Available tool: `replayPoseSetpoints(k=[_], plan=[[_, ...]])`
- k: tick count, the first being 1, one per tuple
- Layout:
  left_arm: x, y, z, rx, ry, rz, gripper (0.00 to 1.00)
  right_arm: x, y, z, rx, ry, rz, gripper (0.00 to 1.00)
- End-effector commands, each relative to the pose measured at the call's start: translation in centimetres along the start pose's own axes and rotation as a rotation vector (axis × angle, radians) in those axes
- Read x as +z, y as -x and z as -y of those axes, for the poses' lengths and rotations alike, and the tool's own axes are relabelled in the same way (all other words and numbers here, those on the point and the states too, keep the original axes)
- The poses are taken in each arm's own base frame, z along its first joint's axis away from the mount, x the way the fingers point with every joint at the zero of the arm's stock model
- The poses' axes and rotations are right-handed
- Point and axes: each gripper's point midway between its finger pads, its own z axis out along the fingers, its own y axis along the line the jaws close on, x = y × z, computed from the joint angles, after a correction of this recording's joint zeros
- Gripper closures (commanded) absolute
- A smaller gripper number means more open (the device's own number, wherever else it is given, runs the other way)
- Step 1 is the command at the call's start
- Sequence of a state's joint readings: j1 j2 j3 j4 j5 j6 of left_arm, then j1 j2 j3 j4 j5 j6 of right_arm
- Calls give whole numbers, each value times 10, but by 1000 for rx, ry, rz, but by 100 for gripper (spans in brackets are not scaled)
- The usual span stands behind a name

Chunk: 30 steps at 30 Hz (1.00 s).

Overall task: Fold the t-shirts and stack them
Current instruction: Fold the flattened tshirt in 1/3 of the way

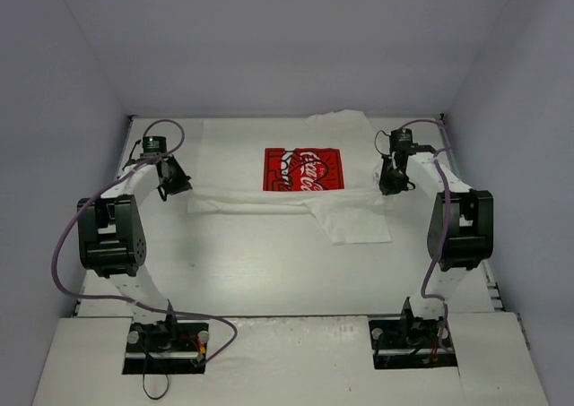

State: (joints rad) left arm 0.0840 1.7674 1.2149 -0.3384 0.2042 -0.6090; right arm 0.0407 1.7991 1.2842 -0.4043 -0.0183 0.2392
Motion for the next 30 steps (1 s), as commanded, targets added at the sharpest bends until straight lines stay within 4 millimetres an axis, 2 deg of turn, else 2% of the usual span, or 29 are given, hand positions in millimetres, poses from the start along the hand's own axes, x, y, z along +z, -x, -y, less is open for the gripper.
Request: replayPoseSetpoints(k=[1, 9, 12, 13, 14, 15, 16, 17, 18, 20, 21, 23, 24, 25, 26, 28, 30], plan=[[-7, 38, 29, 43, -52, 129, 100, -7, 34, 11, -11, -43, 100, 100], [18, 44, 17, 36, 20, 130, 100, 16, 36, 14, -15, -53, 78, 100], [21, 50, 15, 38, 32, 146, 99, 21, 38, 13, -15, -50, 83, 94], [20, 53, 16, 46, 33, 153, 96, 21, 40, 14, -14, -54, 89, 90], [18, 56, 16, 57, 35, 160, 88, 19, 44, 14, -13, -54, 101, 81], [13, 63, 21, 71, 29, 181, 78, 15, 52, 14, -16, -54, 124, 67], [5, 70, 25, 81, 21, 203, 72, 10, 58, 14, -21, -53, 144, 59], [-10, 79, 32, 96, 5, 240, 57, -2, 67, 13, -26, -50, 179, 46], [-26, 87, 40, 107, -11, 278, 49, -14, 74, 13, -29, -46, 212, 40], [-51, 87, 57, 154, -30, 316, 45, -30, 76, 11, -39, -29, 242, 29], [-69, 86, 65, 196, -39, 349, 44, -42, 77, 9, -44, -12, 266, 28], [-84, 62, 86, 278, -44, 345, 44, -49, 60, 2, -53, 41, 250, 28], [-82, 48, 90, 292, -54, 311, 44, -44, 47, 0, -60, 52, 221, 28], [-77, 29, 88, 293, -62, 269, 44, -48, 38, -4, -67, 75, 216, 29], [-76, 12, 92, 283, -88, 238, 44, -49, 21, -6, -64, 86, 197, 30], [-65, -13, 84, 313, -61, 192, 44, -45, -7, -6, -57, 95, 158, 31], [-49, -31, 69, 338, -14, 149, 47, -45, -28, -6, -39, 106, 146, 38]])
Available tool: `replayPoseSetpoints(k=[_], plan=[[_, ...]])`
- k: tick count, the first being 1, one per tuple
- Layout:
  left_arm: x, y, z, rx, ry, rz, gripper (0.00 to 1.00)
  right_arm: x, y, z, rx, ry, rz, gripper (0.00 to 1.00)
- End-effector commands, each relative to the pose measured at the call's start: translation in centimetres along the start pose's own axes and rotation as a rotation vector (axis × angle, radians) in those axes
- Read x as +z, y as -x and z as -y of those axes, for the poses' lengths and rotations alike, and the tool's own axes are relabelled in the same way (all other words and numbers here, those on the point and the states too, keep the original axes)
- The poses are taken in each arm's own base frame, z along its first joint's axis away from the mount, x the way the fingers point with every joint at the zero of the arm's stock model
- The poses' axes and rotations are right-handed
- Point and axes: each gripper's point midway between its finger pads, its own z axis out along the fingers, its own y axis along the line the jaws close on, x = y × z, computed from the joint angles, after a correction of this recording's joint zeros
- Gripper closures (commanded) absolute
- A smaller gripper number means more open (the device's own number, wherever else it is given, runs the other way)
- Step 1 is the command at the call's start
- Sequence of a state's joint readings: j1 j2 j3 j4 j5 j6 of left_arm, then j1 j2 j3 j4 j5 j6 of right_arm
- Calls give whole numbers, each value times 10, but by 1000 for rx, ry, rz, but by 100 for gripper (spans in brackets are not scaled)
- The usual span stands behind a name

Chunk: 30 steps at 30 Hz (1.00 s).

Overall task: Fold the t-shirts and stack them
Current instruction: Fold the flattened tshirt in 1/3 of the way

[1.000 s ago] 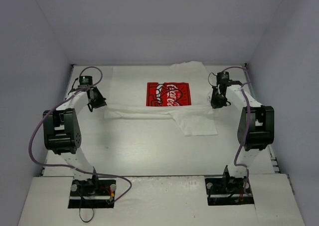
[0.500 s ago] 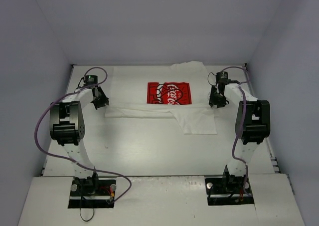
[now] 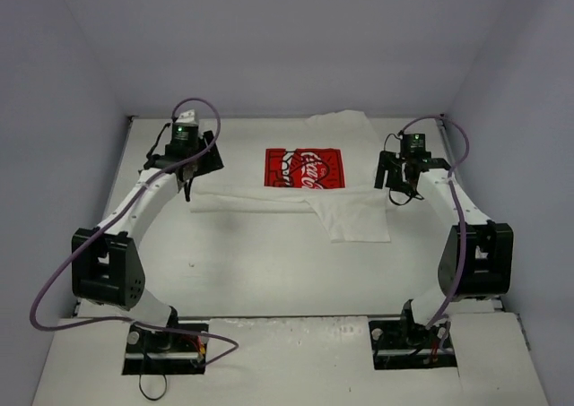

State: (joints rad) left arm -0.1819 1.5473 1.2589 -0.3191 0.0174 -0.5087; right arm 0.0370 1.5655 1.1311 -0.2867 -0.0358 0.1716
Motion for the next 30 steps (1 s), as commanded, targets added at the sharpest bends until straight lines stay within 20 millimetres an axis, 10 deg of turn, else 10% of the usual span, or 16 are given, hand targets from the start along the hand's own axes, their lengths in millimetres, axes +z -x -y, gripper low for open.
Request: replayPoseSetpoints(k=[1, 7, 18, 25, 27, 30], plan=[[18, -56, -28, 50, 95, -132, 49, -7, -44, -12, 20, 57, -47, 46], [37, -73, -49, 136, 160, -176, 62, -2, -83, -26, 25, 125, -97, 72], [57, -100, -97, 200, 290, -289, 65, 18, -120, -38, 49, 142, -203, 71], [51, -83, -132, 182, 390, -280, 66, 18, -135, -40, 67, 107, -226, 69], [46, -72, -128, 162, 374, -249, 66, 15, -130, -40, 66, 104, -200, 67], [17, -43, -71, 148, 236, -140, 52, 3, -111, -28, 69, 44, -116, 59]])
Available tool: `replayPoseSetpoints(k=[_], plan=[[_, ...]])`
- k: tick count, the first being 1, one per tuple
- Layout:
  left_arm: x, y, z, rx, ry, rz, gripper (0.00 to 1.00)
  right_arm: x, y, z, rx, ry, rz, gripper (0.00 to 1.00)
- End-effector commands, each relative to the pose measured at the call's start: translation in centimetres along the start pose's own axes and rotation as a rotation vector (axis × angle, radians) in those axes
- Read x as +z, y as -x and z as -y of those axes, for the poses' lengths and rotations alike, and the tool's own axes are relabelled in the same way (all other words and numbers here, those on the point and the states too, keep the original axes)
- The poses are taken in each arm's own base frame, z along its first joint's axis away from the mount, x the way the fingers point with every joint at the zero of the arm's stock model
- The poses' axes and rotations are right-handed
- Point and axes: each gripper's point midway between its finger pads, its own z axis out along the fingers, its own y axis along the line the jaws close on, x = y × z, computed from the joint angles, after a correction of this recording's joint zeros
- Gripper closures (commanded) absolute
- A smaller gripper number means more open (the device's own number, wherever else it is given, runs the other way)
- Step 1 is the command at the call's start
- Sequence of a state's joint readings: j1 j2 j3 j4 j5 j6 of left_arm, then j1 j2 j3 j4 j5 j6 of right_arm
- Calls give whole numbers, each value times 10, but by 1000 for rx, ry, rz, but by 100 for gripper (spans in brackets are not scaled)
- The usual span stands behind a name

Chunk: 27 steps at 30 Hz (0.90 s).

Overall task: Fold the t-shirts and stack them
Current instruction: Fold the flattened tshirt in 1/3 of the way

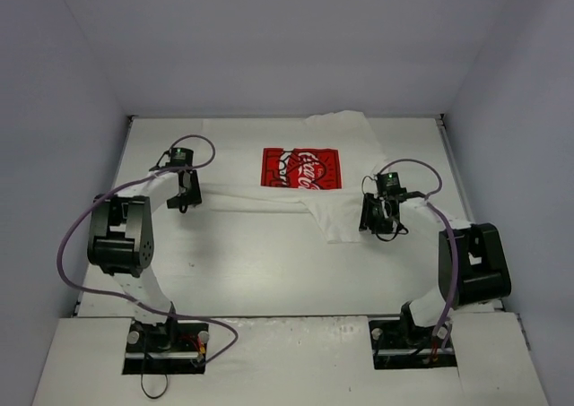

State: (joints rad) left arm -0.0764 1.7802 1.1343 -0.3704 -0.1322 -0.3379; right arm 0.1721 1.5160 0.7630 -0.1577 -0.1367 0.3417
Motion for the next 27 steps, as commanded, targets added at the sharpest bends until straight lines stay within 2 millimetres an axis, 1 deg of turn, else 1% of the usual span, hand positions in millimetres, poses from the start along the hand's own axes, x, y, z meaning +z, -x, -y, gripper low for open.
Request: replayPoseSetpoints(k=[1, 2, 3, 4, 5, 6, 7, 8, 10, 12, 13, 14, 15, 16, 18, 21, 22, 26, 27], plan=[[-87, 51, 42, -8, -136, 217, 49, -25, 24, 11, 20, -82, 129, 55], [-101, 52, 56, -14, -179, 236, 46, -27, 26, 15, 25, -107, 137, 52], [-122, 47, 82, -30, -262, 248, 41, -29, 27, 22, 35, -141, 148, 47], [-137, 42, 103, -68, -326, 247, 38, -30, 28, 27, 52, -164, 154, 44], [-148, 34, 124, -86, -373, 238, 38, -30, 28, 32, 68, -179, 158, 43], [-158, 22, 148, -73, -419, 222, 38, -30, 28, 36, 79, -194, 161, 42], [-165, 11, 168, -91, -455, 199, 38, -30, 29, 40, 89, -205, 163, 41], [-168, 2, 183, -110, -479, 174, 38, -30, 29, 42, 94, -208, 164, 41], [-169, -25, 225, -96, -525, 108, 38, -25, 24, 45, 95, -215, 136, 41], [-155, -44, 253, -79, -532, 54, 38, -21, 18, 48, 104, -221, 118, 41], [-152, -53, 269, -74, -548, 35, 38, -20, 16, 48, 110, -221, 109, 41], [-150, -59, 281, -71, -559, 21, 39, -18, 14, 49, 114, -221, 102, 41], [-150, -62, 288, -75, -567, 12, 39, -18, 12, 49, 118, -222, 99, 41], [-148, -70, 304, -79, -585, -7, 41, -17, 10, 51, 125, -224, 92, 41], [-148, -82, 329, -56, -603, -25, 42, -15, 5, 55, 128, -233, 80, 42], [-146, -97, 351, -30, -612, -45, 43, -14, 0, 59, 141, -230, 63, 44], [-149, -98, 354, -28, -619, -42, 43, -14, -2, 60, 145, -232, 60, 44], [-142, -109, 366, -42, -600, -53, 44, -12, -8, 62, 172, -233, 46, 45], [-141, -114, 369, -44, -597, -60, 45, -11, -11, 63, 175, -235, 38, 45]])
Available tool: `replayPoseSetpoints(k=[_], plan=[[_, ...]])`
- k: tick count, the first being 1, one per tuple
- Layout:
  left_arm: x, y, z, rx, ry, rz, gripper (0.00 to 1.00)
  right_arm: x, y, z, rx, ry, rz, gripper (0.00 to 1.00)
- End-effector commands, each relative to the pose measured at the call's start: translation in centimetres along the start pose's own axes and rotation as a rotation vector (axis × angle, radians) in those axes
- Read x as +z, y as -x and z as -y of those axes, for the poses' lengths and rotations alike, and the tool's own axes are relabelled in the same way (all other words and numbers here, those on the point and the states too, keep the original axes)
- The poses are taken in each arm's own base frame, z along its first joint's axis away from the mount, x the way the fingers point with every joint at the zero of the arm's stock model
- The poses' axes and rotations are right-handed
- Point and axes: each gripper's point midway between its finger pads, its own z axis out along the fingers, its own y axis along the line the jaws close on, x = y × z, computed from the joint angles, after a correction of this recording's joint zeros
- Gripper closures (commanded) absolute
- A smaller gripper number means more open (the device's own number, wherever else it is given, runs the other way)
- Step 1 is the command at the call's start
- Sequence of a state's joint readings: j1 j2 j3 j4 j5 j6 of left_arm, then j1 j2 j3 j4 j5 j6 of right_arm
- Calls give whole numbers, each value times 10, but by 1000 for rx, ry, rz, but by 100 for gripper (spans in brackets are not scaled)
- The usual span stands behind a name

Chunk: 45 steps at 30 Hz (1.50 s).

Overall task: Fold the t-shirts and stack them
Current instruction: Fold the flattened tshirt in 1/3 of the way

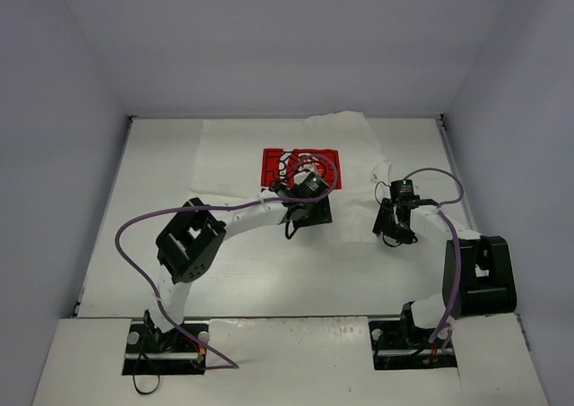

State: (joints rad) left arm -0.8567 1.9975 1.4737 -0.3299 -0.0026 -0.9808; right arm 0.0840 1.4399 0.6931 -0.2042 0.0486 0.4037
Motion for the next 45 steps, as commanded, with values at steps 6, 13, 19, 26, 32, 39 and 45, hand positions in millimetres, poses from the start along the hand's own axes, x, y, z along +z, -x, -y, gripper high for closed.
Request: replayPoseSetpoints(k=[6, 13, 19, 26, 32, 39, 45], plan=[[11, -26, 18, -76, 19, 7, 50, 2, -3, 2, 21, -8, -14, 47], [20, -47, 14, -62, 80, -9, 60, 4, -7, -2, 13, 21, -34, 52], [27, -61, 12, -69, 113, -20, 85, 5, -14, -9, 14, 58, -59, 61], [25, -62, 8, -76, 139, -1, 100, -3, -11, -14, 11, 96, -34, 87], [-32, 13, 41, 53, 63, 226, 100, -32, 24, -31, 30, 177, 95, 98], [-59, 86, 54, 157, 16, 330, 100, -62, 89, -55, 36, 233, 216, 100], [-58, 154, 49, 176, -28, 380, 100, -71, 152, -81, -13, 263, 292, 100]])
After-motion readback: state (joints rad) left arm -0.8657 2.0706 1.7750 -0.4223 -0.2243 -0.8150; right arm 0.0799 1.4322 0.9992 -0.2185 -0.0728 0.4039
